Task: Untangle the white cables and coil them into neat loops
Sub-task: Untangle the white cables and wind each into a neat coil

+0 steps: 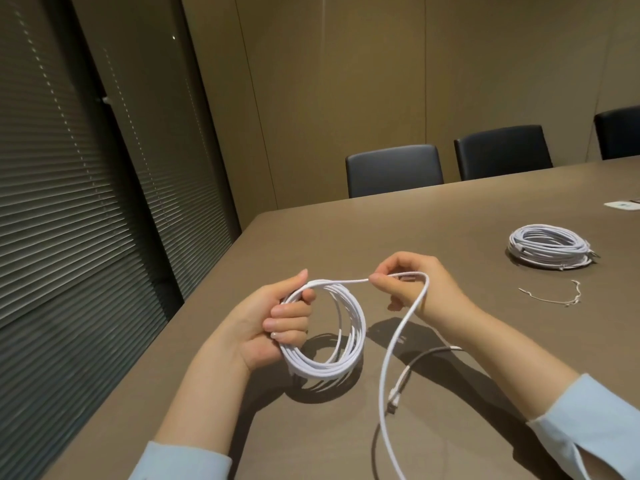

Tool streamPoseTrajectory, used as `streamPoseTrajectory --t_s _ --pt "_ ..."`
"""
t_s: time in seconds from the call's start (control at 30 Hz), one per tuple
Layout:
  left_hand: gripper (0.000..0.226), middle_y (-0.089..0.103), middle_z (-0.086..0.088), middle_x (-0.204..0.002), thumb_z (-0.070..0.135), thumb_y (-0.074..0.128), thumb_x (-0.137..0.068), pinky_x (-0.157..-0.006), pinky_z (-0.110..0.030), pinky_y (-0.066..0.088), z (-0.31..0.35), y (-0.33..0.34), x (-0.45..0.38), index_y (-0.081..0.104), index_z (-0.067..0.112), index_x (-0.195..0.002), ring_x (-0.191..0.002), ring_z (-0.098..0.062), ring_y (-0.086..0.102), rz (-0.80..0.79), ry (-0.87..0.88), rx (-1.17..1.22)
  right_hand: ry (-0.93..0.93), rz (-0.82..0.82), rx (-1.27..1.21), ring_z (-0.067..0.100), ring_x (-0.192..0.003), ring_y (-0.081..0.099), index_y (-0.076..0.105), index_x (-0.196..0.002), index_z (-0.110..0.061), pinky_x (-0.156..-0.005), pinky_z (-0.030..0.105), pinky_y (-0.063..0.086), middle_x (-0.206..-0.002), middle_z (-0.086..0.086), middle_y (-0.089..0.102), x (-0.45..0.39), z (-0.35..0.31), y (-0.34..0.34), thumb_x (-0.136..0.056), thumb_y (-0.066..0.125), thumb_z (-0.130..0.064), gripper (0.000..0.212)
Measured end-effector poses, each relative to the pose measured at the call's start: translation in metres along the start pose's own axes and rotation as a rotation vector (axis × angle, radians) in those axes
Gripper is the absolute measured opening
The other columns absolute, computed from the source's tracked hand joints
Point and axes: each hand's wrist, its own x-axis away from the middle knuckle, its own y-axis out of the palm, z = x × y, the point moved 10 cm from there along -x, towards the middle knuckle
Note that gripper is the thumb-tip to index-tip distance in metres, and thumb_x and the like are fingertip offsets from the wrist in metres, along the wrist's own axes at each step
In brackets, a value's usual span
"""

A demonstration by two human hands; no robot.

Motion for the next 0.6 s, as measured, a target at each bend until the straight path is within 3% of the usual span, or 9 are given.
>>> streamPoseTrajectory --t_s 0.07,0.17,0.27,0.37,0.4,0.5,0.6 --pt "0.034 0.026 0.008 -0.040 0.025 0.084 -0.072 -0.035 -0.014 0.015 0.008 0.004 0.004 0.055 0.009 -0.065 -0.032 -0.003 0.017 -0.076 0.036 0.060 0.146 -0.138 -0.303 0.023 -0.062 0.062 0.068 -0.094 -0.009 -0.070 0.039 0.057 -0.080 0.011 0.064 0.001 0.010 0.008 -0.090 0.067 -0.021 0.013" --pt "0.039 0.031 0.007 -0.038 0.019 0.092 -0.057 -0.031 -0.014 0.020 0.018 0.000 0.006 0.055 0.009 -0.063 -0.028 -0.004 0.022 -0.091 0.090 0.081 0.242 -0.269 -0.655 0.027 -0.072 0.068 0.068 -0.104 -0.012 -0.074 0.039 0.059 -0.088 0.010 0.069 0.006 0.004 0.019 -0.093 0.057 -0.020 0.018" --pt "0.042 0.031 0.006 -0.038 0.017 0.095 -0.052 -0.030 -0.015 0.022 0.024 -0.009 0.007 0.054 0.010 -0.063 -0.026 -0.004 0.029 -0.059 0.122 0.091 0.270 -0.261 -0.901 0.027 -0.069 0.069 0.072 -0.085 -0.009 -0.072 0.042 0.060 -0.081 0.012 0.069 0.007 -0.006 0.015 -0.087 0.048 -0.001 0.025" --pt "0.040 0.034 0.006 -0.038 0.015 0.093 -0.054 -0.028 -0.016 0.025 0.033 -0.017 0.011 0.054 0.010 -0.063 -0.025 -0.006 0.032 -0.064 0.174 0.150 0.312 -0.259 -1.042 0.033 -0.070 0.067 0.070 -0.075 0.000 -0.075 0.048 0.059 -0.081 0.018 0.066 0.005 -0.009 0.004 -0.062 0.053 -0.007 0.023" --pt "0.038 0.034 0.005 -0.037 0.015 0.091 -0.058 -0.028 -0.016 0.026 0.035 -0.018 0.012 0.054 0.010 -0.063 -0.025 -0.006 0.033 -0.082 0.188 0.173 0.324 -0.270 -0.988 0.032 -0.069 0.064 0.067 -0.078 0.002 -0.077 0.047 0.058 -0.079 0.018 0.063 0.005 -0.007 0.002 -0.064 0.056 -0.011 0.022" --pt "0.031 0.037 0.005 -0.037 0.020 0.079 -0.076 -0.029 -0.016 0.027 0.043 -0.017 0.017 0.052 0.011 -0.064 -0.025 -0.006 0.033 -0.139 0.235 0.238 0.279 -0.280 -0.477 0.021 -0.059 0.058 0.062 -0.090 -0.005 -0.068 0.036 0.055 -0.072 0.010 0.057 0.005 0.005 0.002 -0.084 0.064 -0.005 0.006" --pt "0.032 0.033 0.007 -0.036 0.029 0.062 -0.088 -0.030 -0.013 0.023 0.058 -0.030 0.025 0.051 0.014 -0.063 -0.025 -0.007 0.027 -0.033 0.361 0.307 0.204 -0.242 -0.070 0.015 -0.052 0.055 0.059 -0.105 -0.017 -0.053 0.026 0.047 -0.071 0.005 0.058 0.005 0.009 0.005 -0.083 0.074 -0.009 0.028"
